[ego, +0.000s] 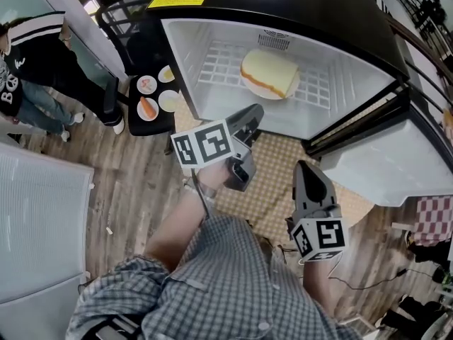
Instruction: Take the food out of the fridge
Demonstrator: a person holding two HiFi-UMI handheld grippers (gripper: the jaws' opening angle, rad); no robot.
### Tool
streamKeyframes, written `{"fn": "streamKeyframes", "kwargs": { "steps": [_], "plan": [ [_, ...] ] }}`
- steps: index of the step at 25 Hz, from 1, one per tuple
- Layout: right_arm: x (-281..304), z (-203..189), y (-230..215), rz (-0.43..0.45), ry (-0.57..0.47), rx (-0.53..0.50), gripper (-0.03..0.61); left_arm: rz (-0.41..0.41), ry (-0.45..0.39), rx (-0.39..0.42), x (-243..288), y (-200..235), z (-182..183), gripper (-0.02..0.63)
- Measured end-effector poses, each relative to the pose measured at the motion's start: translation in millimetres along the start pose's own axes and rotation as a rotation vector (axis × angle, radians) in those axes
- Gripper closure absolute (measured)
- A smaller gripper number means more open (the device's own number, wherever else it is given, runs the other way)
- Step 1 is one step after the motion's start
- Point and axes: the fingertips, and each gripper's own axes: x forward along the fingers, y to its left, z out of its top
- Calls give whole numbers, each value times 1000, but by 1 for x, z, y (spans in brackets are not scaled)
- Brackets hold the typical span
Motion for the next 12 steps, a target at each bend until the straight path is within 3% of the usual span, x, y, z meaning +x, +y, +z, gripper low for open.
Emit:
{"fn": "streamKeyframes", "kwargs": {
  "steps": [12],
  "plan": [
    [-2,-6,-9,-40,19,9,569,-10,8,-174,22,24,-5,520]
  ]
}}
